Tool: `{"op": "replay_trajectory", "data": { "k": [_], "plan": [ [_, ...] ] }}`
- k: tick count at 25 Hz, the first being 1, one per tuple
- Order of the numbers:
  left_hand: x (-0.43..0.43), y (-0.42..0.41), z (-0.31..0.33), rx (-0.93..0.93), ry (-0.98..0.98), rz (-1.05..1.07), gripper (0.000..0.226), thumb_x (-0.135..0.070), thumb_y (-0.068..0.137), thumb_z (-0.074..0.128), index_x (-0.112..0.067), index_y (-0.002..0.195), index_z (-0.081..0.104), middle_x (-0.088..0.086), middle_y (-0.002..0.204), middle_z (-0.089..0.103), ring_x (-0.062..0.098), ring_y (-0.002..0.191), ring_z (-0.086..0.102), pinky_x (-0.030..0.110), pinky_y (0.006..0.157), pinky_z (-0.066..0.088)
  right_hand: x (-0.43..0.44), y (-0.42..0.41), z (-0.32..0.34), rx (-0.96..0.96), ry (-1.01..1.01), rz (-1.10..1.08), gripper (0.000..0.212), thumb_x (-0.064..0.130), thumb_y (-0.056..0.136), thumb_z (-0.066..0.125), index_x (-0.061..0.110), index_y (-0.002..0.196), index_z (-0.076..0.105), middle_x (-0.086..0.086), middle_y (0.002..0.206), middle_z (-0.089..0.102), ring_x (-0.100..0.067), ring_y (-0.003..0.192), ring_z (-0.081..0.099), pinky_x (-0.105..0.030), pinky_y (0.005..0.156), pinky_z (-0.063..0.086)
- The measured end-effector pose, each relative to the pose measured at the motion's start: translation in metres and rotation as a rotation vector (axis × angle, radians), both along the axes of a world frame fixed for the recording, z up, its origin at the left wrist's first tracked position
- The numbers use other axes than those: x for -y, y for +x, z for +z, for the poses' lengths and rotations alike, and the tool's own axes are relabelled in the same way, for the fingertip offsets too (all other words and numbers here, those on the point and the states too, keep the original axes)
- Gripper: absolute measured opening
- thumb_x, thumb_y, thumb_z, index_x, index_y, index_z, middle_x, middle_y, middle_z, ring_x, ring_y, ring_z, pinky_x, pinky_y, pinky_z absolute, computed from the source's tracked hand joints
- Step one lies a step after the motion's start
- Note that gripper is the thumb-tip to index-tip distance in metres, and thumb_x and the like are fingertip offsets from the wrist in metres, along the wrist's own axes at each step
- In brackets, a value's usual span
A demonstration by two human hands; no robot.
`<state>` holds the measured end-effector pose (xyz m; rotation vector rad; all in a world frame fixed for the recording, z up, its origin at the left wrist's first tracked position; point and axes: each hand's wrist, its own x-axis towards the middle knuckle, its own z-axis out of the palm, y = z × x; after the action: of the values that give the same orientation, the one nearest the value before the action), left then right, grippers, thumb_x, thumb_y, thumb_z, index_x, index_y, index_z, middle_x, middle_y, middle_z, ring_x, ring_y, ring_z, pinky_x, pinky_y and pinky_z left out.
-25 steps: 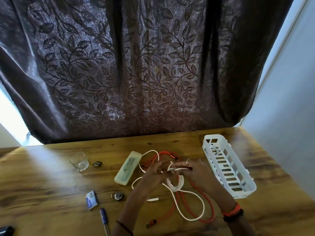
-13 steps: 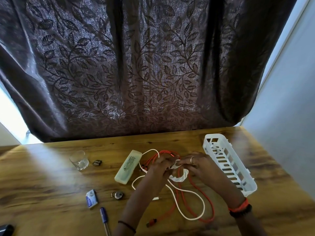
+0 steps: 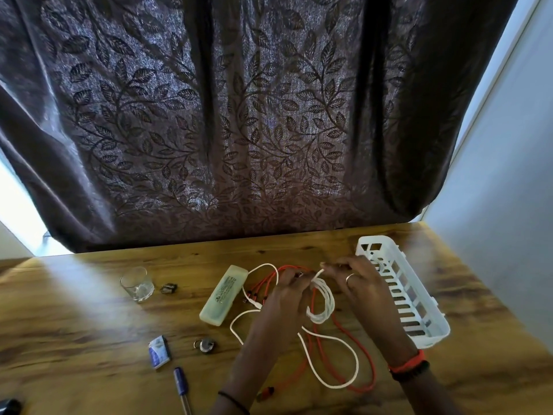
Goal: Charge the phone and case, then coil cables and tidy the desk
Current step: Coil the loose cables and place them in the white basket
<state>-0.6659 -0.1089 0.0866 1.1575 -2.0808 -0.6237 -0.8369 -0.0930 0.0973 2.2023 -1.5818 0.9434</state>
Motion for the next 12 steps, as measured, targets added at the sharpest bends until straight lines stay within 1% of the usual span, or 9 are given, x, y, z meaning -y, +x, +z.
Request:
{"op": "replay_trajectory", "data": {
  "k": [2,3,4,5,7,8,9,10,12],
  "plan": [
    [-0.003,-0.002,0.001,-0.058,0.003,0.057,0.035,-0.016,0.095,0.044,-0.011,0.127,0.056,0.009,0.12,0.054,0.018,0.106,0.058,0.024,0.09,0.047,-0.005,0.014,-0.004,0.104,0.082,-0.028,0.029,0.014,0.083,0.06,0.011,0.11,0.068,-0.008,0.1,0.067,-0.012,0.092,0.06,-0.018,0.081,0.049],
    [-0.004,-0.002,0.002,-0.099,-0.003,0.092,0.037,-0.018,0.092,0.044,-0.011,0.125,0.059,0.009,0.117,0.056,0.016,0.103,0.058,0.02,0.089,0.046,-0.008,0.022,-0.003,0.178,0.126,-0.043,0.03,0.016,0.083,0.059,0.009,0.112,0.067,-0.009,0.101,0.068,-0.013,0.091,0.064,-0.013,0.084,0.046],
    [-0.005,-0.003,0.003,-0.141,-0.016,0.126,0.037,-0.019,0.091,0.044,-0.011,0.122,0.061,0.008,0.113,0.058,0.011,0.098,0.058,0.013,0.086,0.044,-0.012,0.03,0.0,0.249,0.164,-0.054,0.033,0.02,0.086,0.053,0.008,0.114,0.065,-0.009,0.104,0.068,-0.016,0.091,0.067,-0.006,0.088,0.039],
    [-0.005,-0.002,0.004,-0.174,-0.032,0.151,0.033,-0.016,0.091,0.047,-0.011,0.119,0.064,0.006,0.109,0.06,0.002,0.093,0.056,0.005,0.083,0.04,-0.017,0.038,0.003,0.298,0.207,-0.069,0.04,0.026,0.088,0.043,0.008,0.118,0.063,-0.009,0.11,0.067,-0.017,0.094,0.067,-0.001,0.09,0.032],
    [-0.005,0.001,0.007,-0.2,-0.044,0.172,0.029,-0.005,0.092,0.052,-0.012,0.116,0.065,0.0,0.106,0.06,-0.011,0.089,0.049,-0.003,0.08,0.033,-0.027,0.049,0.012,0.324,0.338,-0.081,0.054,0.041,0.091,0.03,0.012,0.13,0.054,-0.005,0.127,0.059,-0.014,0.105,0.062,0.002,0.086,0.027],
    [-0.005,0.002,0.008,-0.202,-0.034,0.174,0.03,-0.003,0.091,0.052,-0.014,0.117,0.065,-0.002,0.106,0.06,-0.013,0.089,0.048,-0.004,0.08,0.032,-0.03,0.052,0.014,0.34,0.398,-0.082,0.054,0.044,0.092,0.031,0.016,0.134,0.049,-0.001,0.132,0.054,-0.01,0.107,0.059,0.003,0.083,0.025],
    [-0.004,0.004,0.007,-0.192,-0.02,0.17,0.031,-0.003,0.092,0.051,-0.016,0.117,0.064,-0.003,0.107,0.061,-0.013,0.09,0.049,-0.004,0.081,0.032,-0.031,0.053,0.014,0.366,0.426,-0.082,0.047,0.039,0.094,0.039,0.02,0.136,0.048,0.002,0.132,0.054,-0.005,0.102,0.056,0.006,0.079,0.025],
    [-0.004,0.006,0.006,-0.176,-0.009,0.164,0.032,-0.005,0.093,0.05,-0.018,0.118,0.063,-0.002,0.108,0.061,-0.013,0.091,0.049,-0.003,0.082,0.033,-0.028,0.051,0.014,0.413,0.449,-0.074,0.041,0.03,0.093,0.047,0.022,0.134,0.049,0.003,0.128,0.057,-0.002,0.095,0.054,0.008,0.075,0.027],
    [-0.003,0.008,0.003,-0.172,-0.004,0.155,0.032,-0.009,0.095,0.046,-0.022,0.119,0.061,0.0,0.109,0.061,-0.016,0.093,0.049,-0.003,0.082,0.033,-0.022,0.046,0.017,0.547,0.516,-0.039,0.039,0.017,0.087,0.058,0.023,0.126,0.057,0.003,0.11,0.067,-0.001,0.084,0.057,0.001,0.071,0.039]
  ]
}}
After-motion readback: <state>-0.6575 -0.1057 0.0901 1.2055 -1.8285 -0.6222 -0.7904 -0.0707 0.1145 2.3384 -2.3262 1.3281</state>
